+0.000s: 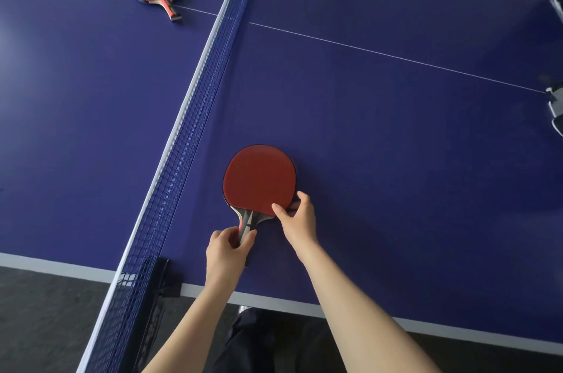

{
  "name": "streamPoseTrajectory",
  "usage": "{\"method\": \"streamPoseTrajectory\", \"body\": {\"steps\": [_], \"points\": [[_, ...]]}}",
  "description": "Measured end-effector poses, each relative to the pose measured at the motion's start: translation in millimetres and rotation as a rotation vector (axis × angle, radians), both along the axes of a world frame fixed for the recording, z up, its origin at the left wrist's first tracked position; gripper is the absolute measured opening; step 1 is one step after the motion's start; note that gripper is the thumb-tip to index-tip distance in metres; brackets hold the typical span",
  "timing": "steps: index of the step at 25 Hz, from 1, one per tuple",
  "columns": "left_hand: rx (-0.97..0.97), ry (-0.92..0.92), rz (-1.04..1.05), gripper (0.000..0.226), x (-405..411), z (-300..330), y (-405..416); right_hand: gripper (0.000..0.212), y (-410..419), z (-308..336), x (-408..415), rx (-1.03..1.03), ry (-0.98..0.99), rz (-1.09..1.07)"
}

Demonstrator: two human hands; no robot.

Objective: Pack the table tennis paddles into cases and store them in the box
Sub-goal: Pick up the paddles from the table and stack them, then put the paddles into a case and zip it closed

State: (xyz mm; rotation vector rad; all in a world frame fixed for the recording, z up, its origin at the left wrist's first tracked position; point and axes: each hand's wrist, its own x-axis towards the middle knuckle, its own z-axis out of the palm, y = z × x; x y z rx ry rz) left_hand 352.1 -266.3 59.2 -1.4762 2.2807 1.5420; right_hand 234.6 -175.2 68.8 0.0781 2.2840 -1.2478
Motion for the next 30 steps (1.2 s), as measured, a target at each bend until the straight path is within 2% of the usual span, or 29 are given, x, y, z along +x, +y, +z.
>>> {"method": "streamPoseTrajectory", "body": {"steps": [5, 8, 12, 16, 19, 22, 30], "points": [[-0.081, -0.005, -0.025, 0.024, 0.9, 4.8, -1.7, 0.060, 29.5, 11.7, -3.4, 0.002, 0.038, 0.046], [-0.158, -0.024, -0.090, 0.042, 3.6, 15.6, -9.5, 0.057, 56.4, 21.8, -9.5, 0.036, 0.122, 0.085], [-0.649, -0.008, -0.491, 0.062, 6.3, 36.1, -18.7, 0.061, 89.4, 34.3, -13.4, 0.177, 0.270, 0.246], [-0.815, -0.026, -0.797, 0.095, -24.7, 62.9, -12.6, 0.064, 119.6, 51.1, -23.7, 0.415, 0.474, 0.468], [-0.865, -0.155, -0.982, 0.082, -55.8, 76.5, 13.4, 0.064, 154.7, 66.3, -34.5, 0.612, 0.589, 0.580], [-0.890, -0.214, -1.101, 0.081, -86.8, 93.5, 57.1, 0.062, 201.2, 82.7, -43.1, 0.724, 0.618, 0.606], [-0.943, 0.012, -1.266, 0.068, -141.5, 148.0, 262.2, 0.061, 401.4, 136.0, -43.6, 0.863, 0.623, 0.450]]}}
